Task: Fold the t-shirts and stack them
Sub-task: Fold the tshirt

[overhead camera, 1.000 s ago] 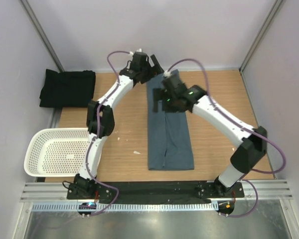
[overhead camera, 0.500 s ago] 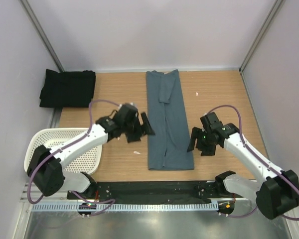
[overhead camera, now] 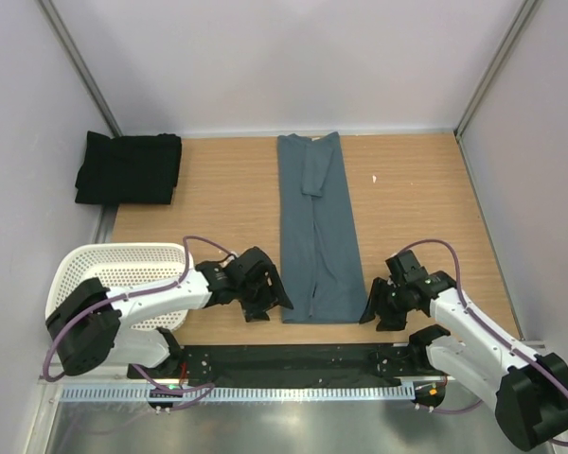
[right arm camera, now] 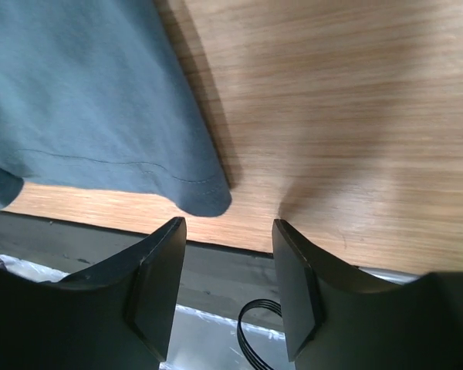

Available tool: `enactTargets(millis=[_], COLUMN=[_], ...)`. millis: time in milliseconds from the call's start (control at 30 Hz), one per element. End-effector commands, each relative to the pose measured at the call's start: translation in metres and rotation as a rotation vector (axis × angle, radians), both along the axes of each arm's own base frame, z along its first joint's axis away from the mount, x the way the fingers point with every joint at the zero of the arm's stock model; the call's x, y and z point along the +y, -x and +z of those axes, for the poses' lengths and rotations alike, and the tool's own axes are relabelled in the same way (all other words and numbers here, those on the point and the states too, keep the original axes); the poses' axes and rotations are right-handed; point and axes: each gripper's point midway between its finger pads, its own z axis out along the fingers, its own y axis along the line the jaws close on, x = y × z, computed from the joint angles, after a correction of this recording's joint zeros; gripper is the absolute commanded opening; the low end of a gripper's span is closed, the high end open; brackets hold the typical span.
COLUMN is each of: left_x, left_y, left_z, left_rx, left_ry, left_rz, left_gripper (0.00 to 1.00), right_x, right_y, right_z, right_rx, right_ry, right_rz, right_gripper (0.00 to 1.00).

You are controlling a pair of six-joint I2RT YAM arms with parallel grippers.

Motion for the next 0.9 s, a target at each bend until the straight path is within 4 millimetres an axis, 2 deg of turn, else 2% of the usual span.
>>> enactTargets(millis=[0,100,267,433,567,667,867], left_x=[-0.009,-0.002,-0.002,-0.007,-0.010,-0.017,-0.016], left_y=[-0.011,-0.012,-0.008,-0.001,0.001,-0.002,-0.003], left_z=[0.000,-0.007,-0.016,-0.024,-0.033,-0.034,-0.044], left_rx=[-0.033,-0.041,-0.015,0.018,0.035,0.032,0.041], left_ry=[0.008,-0.027,-0.052,-0.063,-0.071,-0.064,-0.093], left_rz=[0.059,0.080,0.068,0.032,0.009,-0.007,-0.020], left_gripper=[0.71,0.68,0.66,0.60,0.54,0.53,0.49], right_x=[0.011,0.007,0.006,0.005,0.006,0.007,0.007], right_y=[-0.012,-0.016,-0.022,-0.028,-0.033,-0.037,-0.040], right_z=[0.006,0.002,0.000,0.002,0.002,0.003,0.006], right_rx=[-0.056,-0.050,-0.057,-0.075,-0.086,-0.085,-0.101], right_ry=[-0.059,-0.020,-0.001,0.004,0.006,0.010,0.010], right_rz=[0.001,0.017,0.011,-0.013,-0.015,-0.018,-0.030], right_gripper=[0.54,0.51,0.47,0.44,0.37,0.35,0.32])
